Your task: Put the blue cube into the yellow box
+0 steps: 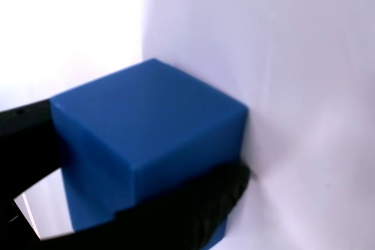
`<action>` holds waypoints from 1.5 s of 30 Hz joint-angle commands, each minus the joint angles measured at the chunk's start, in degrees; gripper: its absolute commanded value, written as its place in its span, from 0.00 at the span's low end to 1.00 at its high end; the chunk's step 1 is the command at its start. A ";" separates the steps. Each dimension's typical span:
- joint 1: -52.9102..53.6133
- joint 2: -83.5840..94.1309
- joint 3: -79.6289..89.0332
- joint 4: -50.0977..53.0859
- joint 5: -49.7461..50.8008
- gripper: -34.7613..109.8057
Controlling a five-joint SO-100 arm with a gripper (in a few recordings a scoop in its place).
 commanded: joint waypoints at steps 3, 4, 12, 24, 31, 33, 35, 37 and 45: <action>-0.26 3.60 -0.62 -0.88 -1.05 0.38; -0.26 4.04 -0.88 -0.79 -1.41 0.38; 4.22 12.66 -6.86 0.09 -7.56 0.37; 23.20 16.96 -21.09 -6.24 -21.45 0.37; 33.13 8.61 -35.77 -9.23 -24.70 0.37; 35.33 5.71 -39.99 -9.32 -25.31 0.37; 37.35 3.08 -43.86 -9.49 -25.84 0.37; 39.29 0.53 -47.20 -9.67 -26.63 0.37; 45.70 -9.32 -58.18 -13.01 -27.16 0.37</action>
